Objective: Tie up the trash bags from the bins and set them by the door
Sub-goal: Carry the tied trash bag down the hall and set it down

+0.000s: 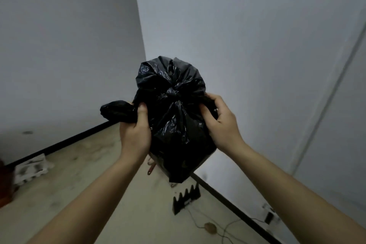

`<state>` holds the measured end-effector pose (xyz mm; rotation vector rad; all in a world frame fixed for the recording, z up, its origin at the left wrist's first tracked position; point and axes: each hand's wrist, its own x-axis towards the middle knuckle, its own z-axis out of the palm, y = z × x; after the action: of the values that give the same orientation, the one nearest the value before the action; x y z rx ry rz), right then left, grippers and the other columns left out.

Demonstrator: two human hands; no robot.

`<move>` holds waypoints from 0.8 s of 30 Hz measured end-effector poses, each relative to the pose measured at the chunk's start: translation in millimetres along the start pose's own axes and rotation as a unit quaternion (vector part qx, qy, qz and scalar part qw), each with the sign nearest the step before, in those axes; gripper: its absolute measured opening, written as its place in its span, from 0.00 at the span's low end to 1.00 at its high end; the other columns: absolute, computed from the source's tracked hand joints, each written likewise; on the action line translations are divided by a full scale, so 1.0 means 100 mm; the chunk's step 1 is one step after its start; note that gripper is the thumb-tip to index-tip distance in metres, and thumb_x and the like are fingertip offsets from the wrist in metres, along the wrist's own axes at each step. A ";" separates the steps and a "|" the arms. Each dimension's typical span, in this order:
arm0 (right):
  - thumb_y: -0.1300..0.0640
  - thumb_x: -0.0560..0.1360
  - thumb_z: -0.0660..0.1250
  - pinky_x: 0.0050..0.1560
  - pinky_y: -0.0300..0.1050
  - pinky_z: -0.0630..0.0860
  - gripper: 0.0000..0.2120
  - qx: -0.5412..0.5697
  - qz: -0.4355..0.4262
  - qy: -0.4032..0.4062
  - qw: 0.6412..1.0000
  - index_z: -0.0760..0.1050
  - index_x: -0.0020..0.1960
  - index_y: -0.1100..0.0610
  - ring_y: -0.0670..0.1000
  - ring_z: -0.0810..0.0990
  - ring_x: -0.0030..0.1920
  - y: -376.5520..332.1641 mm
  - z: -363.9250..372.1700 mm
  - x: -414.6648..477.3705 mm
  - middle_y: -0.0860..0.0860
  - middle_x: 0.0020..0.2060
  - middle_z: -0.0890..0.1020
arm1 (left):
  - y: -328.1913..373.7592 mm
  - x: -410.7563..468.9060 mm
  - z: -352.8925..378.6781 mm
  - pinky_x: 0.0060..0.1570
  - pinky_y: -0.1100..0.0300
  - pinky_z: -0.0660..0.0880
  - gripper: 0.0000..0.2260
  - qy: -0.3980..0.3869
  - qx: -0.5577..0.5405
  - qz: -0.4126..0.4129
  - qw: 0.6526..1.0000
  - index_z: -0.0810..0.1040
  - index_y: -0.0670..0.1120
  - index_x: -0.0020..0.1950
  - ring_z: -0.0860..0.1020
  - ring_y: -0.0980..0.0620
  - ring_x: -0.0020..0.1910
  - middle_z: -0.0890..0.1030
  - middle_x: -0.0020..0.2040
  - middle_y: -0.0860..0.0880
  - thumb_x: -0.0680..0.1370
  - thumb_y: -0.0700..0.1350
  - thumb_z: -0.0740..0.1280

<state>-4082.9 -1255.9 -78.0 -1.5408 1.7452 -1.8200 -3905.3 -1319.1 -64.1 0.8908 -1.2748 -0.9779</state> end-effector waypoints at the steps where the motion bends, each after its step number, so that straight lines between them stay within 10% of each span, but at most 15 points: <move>1: 0.47 0.79 0.65 0.60 0.52 0.78 0.13 0.005 -0.001 -0.010 1.000 0.75 0.63 0.44 0.44 0.81 0.56 0.04 0.28 0.14 0.42 0.55 0.82 | -0.07 0.21 -0.14 0.53 0.62 0.71 0.09 0.016 0.005 -0.006 1.000 0.78 0.58 0.44 0.79 0.63 0.49 0.80 0.46 0.62 0.83 0.49 0.63; 12: 0.45 0.77 0.64 0.62 0.48 0.76 0.17 0.050 -0.017 -0.082 0.995 0.75 0.65 0.46 0.44 0.80 0.58 0.96 2.69 1.90 0.43 0.57 0.82 | -1.36 2.63 -0.77 0.65 0.57 0.69 0.11 0.124 0.038 -0.041 0.991 0.77 0.50 0.60 0.75 0.53 0.61 0.78 0.55 0.56 0.83 0.53 0.62; 24: 0.41 0.76 0.63 0.62 0.50 0.76 0.20 0.110 -0.047 -0.171 0.978 0.74 0.66 0.47 0.44 0.79 0.59 1.71 5.08 4.56 0.43 0.58 0.81 | -2.11 5.70 -0.97 0.57 0.63 0.68 0.02 0.215 0.073 -0.017 0.974 0.72 0.53 0.53 0.75 0.62 0.48 0.74 0.47 0.64 0.84 0.50 0.61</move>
<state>-3991.1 -1952.9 -94.5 -1.7417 1.2940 -1.6034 -3808.2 -1926.4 -74.3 1.1693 -0.9694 -0.6740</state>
